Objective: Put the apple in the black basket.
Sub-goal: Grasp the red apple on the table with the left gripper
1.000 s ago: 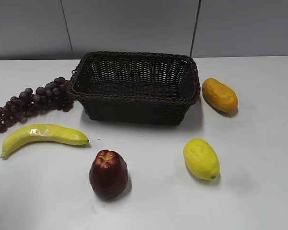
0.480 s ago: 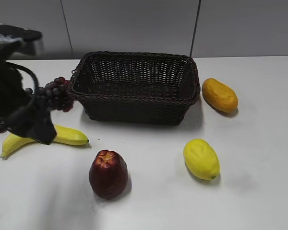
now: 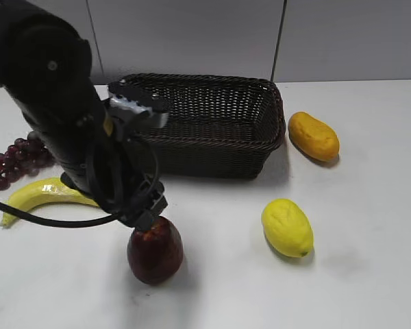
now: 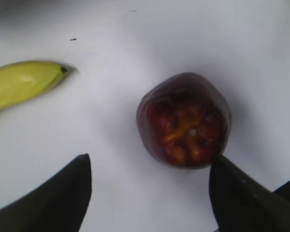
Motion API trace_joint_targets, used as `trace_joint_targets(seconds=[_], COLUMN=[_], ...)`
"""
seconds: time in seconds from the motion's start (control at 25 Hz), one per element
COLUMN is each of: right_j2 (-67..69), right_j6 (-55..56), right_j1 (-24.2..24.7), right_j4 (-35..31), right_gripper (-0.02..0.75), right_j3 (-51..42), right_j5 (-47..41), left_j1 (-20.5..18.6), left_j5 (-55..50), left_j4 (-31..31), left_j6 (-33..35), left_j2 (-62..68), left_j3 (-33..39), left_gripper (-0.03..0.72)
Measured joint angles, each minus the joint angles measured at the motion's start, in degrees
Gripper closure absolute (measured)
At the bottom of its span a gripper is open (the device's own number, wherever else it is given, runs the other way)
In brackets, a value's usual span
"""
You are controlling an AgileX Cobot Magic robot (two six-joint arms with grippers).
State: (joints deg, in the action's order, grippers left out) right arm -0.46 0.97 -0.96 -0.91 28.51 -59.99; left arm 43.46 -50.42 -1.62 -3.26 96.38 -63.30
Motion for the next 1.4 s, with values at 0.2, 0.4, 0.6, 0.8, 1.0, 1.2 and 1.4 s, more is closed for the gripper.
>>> trace_joint_targets(seconds=[0.2,0.4,0.6,0.8,1.0,1.2,1.4], right_j2=[0.00,0.00,0.00,0.00,0.00,0.00,0.00], right_j6=[0.00,0.00,0.00,0.00,0.00,0.00,0.00], right_j1=[0.00,0.00,0.00,0.00,0.00,0.00,0.00], right_j4=[0.00,0.00,0.00,0.00,0.00,0.00,0.00], right_gripper=[0.164,0.164,0.164,0.164,0.164,0.164,0.164], right_j3=[0.00,0.00,0.00,0.00,0.00,0.00,0.00], right_j5=[0.00,0.00,0.00,0.00,0.00,0.00,0.00], left_j1=[1.53,1.92,1.92,1.92,1.92,1.92,1.92], left_j5=[2.10,2.85,3.05,3.24,3.13,2.93,2.72], left_j4=[0.00,-0.05,-0.04,-0.29,-0.35,-0.40,-0.40], left_j6=[-0.06,-0.06,-0.11,-0.11,-0.11,-0.11,-0.06], left_j2=[1.08,3.02,6.15,8.80,9.43,9.43,8.91], left_j3=[-1.04,-1.04,-1.04,-1.04,-1.44,-1.51,-1.51], left_gripper=[0.130,0.130,0.130,0.130,0.129,0.160,0.160])
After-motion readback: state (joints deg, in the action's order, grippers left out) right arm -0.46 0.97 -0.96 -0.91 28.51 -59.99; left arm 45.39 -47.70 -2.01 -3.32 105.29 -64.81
